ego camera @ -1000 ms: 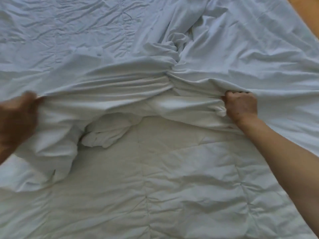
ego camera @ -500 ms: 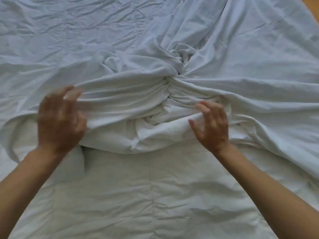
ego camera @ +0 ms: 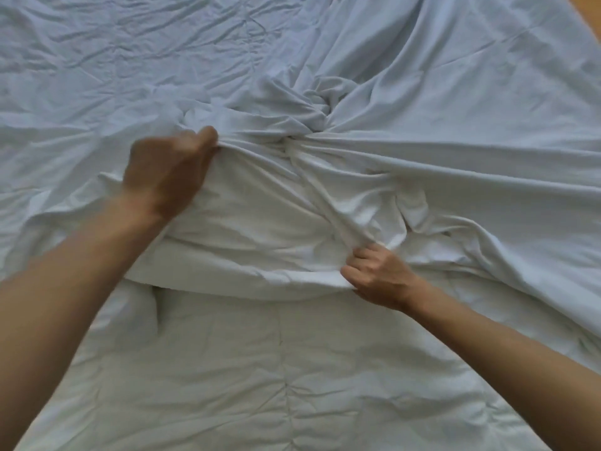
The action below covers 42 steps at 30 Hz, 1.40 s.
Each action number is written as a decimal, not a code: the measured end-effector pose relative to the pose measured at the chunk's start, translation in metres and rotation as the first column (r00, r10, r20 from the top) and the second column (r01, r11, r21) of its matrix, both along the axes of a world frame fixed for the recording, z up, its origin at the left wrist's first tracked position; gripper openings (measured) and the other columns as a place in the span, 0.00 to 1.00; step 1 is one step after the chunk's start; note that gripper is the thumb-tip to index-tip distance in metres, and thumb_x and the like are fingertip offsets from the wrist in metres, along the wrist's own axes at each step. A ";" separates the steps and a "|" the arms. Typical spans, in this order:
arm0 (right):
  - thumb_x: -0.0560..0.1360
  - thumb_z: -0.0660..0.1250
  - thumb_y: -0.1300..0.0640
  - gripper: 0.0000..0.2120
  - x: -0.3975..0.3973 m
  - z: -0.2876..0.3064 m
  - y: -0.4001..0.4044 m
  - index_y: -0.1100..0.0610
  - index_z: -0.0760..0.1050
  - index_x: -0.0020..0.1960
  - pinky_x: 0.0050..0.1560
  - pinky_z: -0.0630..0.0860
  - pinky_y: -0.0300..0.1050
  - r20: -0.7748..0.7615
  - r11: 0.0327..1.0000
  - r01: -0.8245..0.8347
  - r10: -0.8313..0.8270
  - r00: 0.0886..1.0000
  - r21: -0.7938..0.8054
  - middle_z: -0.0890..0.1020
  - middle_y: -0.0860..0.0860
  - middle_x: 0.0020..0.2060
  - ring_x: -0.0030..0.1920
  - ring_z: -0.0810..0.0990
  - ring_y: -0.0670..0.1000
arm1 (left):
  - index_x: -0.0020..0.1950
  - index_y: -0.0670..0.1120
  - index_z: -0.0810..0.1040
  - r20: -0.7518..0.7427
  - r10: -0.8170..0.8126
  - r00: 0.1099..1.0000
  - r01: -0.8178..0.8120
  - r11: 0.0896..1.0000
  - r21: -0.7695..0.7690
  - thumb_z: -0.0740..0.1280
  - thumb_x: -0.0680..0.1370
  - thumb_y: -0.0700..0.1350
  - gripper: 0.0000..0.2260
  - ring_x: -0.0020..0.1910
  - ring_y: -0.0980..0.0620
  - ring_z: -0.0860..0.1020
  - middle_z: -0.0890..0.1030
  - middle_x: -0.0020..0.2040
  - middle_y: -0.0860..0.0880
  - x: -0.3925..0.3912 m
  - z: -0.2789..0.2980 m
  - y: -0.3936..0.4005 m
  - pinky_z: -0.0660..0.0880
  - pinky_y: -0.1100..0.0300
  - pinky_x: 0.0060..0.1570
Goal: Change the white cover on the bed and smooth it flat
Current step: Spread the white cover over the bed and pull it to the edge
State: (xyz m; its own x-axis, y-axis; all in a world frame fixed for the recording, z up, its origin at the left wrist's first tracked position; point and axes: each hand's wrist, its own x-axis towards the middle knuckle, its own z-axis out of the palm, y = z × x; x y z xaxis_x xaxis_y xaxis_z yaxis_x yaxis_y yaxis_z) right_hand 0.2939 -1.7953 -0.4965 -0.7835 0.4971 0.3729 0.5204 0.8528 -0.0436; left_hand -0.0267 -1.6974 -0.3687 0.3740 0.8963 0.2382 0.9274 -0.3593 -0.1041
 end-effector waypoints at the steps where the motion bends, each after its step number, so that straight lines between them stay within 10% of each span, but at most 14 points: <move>1: 0.68 0.60 0.63 0.09 0.016 -0.006 -0.007 0.56 0.69 0.30 0.31 0.65 0.45 0.017 0.999 0.033 -0.032 0.999 -0.012 0.73 0.53 0.25 0.27 0.73 0.55 | 0.47 0.40 0.73 -0.024 -0.026 0.999 0.026 1.000 0.016 0.58 0.81 0.47 0.11 0.29 0.33 0.77 0.77 0.35 0.34 -0.007 0.006 0.006 0.69 0.49 0.26; 8: 0.83 0.48 0.45 0.30 0.043 0.001 -0.006 0.57 0.74 0.30 0.20 0.64 0.39 0.018 0.868 0.425 -0.435 0.900 -0.256 0.76 0.54 0.21 0.19 0.74 0.56 | 0.46 0.42 0.73 -0.016 0.054 0.998 -0.054 0.999 -0.002 0.54 0.83 0.55 0.18 0.32 0.32 0.78 0.78 0.36 0.34 -0.059 0.009 -0.009 0.70 0.45 0.29; 13: 0.72 0.43 0.26 0.34 0.012 0.015 -0.023 0.53 0.73 0.41 0.32 0.65 0.43 0.336 0.688 0.366 -0.184 0.924 -0.627 0.80 0.51 0.33 0.33 0.79 0.56 | 0.48 0.34 0.75 0.025 0.251 0.968 -0.243 0.954 -0.173 0.55 0.78 0.54 0.22 0.29 0.32 0.77 0.76 0.33 0.30 -0.052 -0.005 -0.058 0.72 0.45 0.28; 16: 0.78 0.58 0.37 0.24 -0.014 0.048 -0.016 0.57 0.76 0.41 0.29 0.69 0.45 -0.111 0.934 0.122 -0.168 0.980 -0.336 0.78 0.53 0.34 0.32 0.77 0.56 | 0.35 0.40 0.73 0.055 0.184 0.981 -0.166 0.956 -0.244 0.53 0.77 0.60 0.25 0.29 0.36 0.77 0.77 0.32 0.36 -0.023 -0.001 -0.071 0.67 0.54 0.29; 18: 0.76 0.66 0.45 0.17 -0.038 0.059 0.020 0.60 0.77 0.50 0.39 0.74 0.50 -0.310 0.947 0.303 -0.321 0.895 -0.104 0.80 0.57 0.43 0.42 0.77 0.57 | 0.36 0.42 0.74 0.080 0.251 0.965 -0.229 0.949 -0.217 0.50 0.77 0.64 0.28 0.31 0.37 0.77 0.78 0.33 0.38 -0.013 0.003 -0.060 0.67 0.53 0.30; 22: 0.71 0.62 0.33 0.36 -0.060 0.059 0.106 0.61 0.70 0.67 0.59 0.67 0.53 0.138 0.635 0.733 -0.725 0.675 -0.245 0.78 0.59 0.54 0.55 0.74 0.60 | 0.63 0.40 0.71 0.147 0.257 0.955 -0.249 0.966 -0.067 0.64 0.75 0.58 0.25 0.50 0.34 0.76 0.77 0.55 0.36 0.016 0.005 -0.026 0.73 0.42 0.39; 25: 0.77 0.61 0.40 0.28 -0.059 0.048 0.119 0.60 0.69 0.66 0.48 0.67 0.53 0.283 0.636 0.722 -0.664 0.692 -0.274 0.81 0.59 0.49 0.49 0.78 0.62 | 0.74 0.41 0.62 0.078 0.281 0.957 -0.259 0.942 -0.213 0.68 0.74 0.58 0.35 0.63 0.35 0.69 0.69 0.67 0.36 0.042 -0.011 0.000 0.71 0.40 0.54; 31: 0.83 0.50 0.45 0.22 -0.026 0.039 0.115 0.61 0.69 0.66 0.41 0.67 0.52 0.273 0.612 0.752 -0.701 0.659 -0.245 0.81 0.64 0.48 0.48 0.80 0.66 | 0.59 0.40 0.74 -0.037 0.264 0.964 -0.263 0.921 -0.288 0.56 0.82 0.46 0.13 0.49 0.32 0.76 0.76 0.51 0.31 0.048 -0.024 0.008 0.67 0.47 0.42; 37: 0.83 0.52 0.48 0.24 0.079 0.038 0.119 0.66 0.77 0.55 0.48 0.72 0.54 0.390 0.152 0.949 -0.885 0.256 -0.278 0.79 0.67 0.52 0.54 0.78 0.67 | 0.51 0.46 0.71 -0.051 0.550 0.833 -0.547 0.809 -0.213 0.55 0.80 0.54 0.13 0.39 0.29 0.75 0.74 0.43 0.31 -0.119 -0.030 0.033 0.75 0.42 0.40; 42: 0.80 0.57 0.50 0.18 0.069 0.047 0.136 0.64 0.74 0.56 0.53 0.70 0.54 0.279 0.075 0.876 -0.932 0.231 -0.476 0.77 0.66 0.56 0.57 0.74 0.66 | 0.56 0.44 0.68 0.055 0.781 0.623 -0.758 0.619 -0.204 0.60 0.78 0.56 0.16 0.50 0.30 0.76 0.76 0.52 0.31 -0.126 -0.013 0.025 0.74 0.40 0.49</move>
State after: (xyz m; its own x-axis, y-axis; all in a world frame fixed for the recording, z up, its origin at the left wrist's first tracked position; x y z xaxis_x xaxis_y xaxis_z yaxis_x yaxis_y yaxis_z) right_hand 0.3631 -1.6595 -0.4497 0.4126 0.8995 -0.1441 0.8489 -0.4370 -0.2974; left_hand -0.1529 -1.6722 -0.3820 -0.4928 0.8673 0.0704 0.8700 0.4926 0.0222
